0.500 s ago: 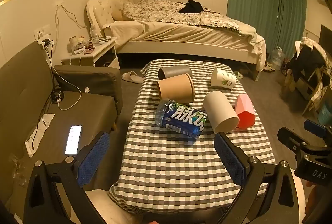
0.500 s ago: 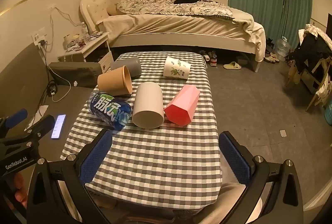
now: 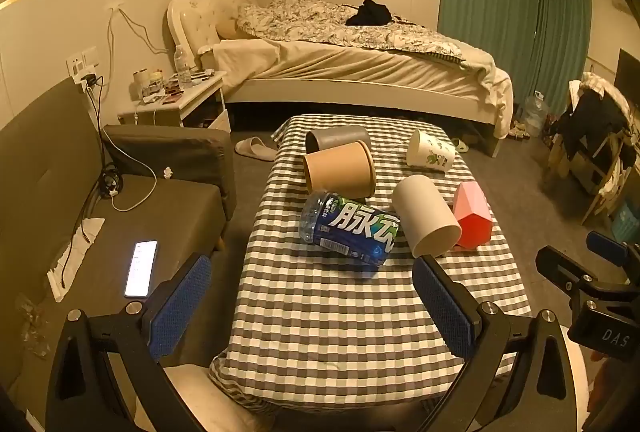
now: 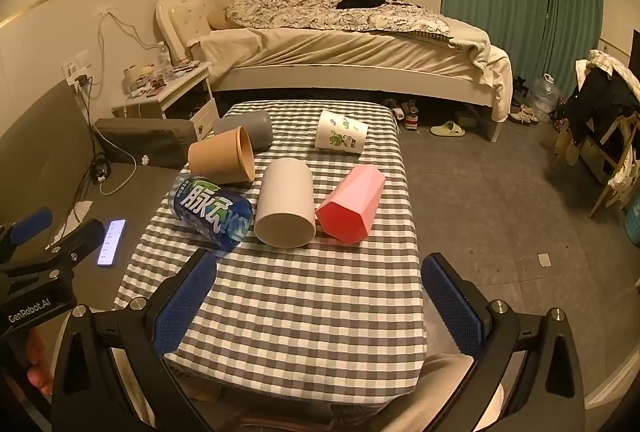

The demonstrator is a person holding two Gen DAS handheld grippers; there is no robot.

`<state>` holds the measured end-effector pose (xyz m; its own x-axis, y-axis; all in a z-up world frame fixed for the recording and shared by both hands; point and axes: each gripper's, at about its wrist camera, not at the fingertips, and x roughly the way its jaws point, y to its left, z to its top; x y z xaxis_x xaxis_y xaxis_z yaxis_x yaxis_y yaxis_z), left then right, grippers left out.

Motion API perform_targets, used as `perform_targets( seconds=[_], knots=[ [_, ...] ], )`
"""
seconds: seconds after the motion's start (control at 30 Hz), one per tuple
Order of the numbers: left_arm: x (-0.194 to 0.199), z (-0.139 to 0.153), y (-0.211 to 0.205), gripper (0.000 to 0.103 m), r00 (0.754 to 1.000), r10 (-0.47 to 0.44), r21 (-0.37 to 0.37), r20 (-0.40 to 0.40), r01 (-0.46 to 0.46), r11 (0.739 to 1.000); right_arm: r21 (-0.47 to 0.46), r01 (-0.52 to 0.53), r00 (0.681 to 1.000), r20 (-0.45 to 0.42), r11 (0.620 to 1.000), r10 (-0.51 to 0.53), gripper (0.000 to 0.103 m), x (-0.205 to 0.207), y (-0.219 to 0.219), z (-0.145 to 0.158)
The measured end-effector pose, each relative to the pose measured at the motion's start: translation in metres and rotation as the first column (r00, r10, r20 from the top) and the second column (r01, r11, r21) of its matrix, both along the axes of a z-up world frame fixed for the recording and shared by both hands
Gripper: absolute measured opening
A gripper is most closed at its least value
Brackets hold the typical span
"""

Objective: Flip cup upside down

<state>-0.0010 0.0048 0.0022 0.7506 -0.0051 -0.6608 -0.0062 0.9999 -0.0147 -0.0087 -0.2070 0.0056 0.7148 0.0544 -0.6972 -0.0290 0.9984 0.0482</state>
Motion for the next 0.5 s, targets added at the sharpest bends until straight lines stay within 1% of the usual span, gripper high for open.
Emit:
perform_targets(
  seconds=[0.23, 0.5],
  knots=[
    [0.0001, -0.0011, -0.0018, 0.103, 1.000, 0.002, 0.006, -0.001, -0.002, 1.000, 0.000, 0.002, 1.000, 0.000, 1.000, -0.002, 0.103, -0.0029, -0.0011, 0.0027],
    [-0.0012, -0.0011, -0.0032, 0.103, 1.000, 0.002, 0.010, -0.002, -0.002, 1.000, -0.006, 0.005, 1.000, -0.005, 1.000, -0.005, 0.103, -0.0021, 0.0002, -0.0008]
  ],
)
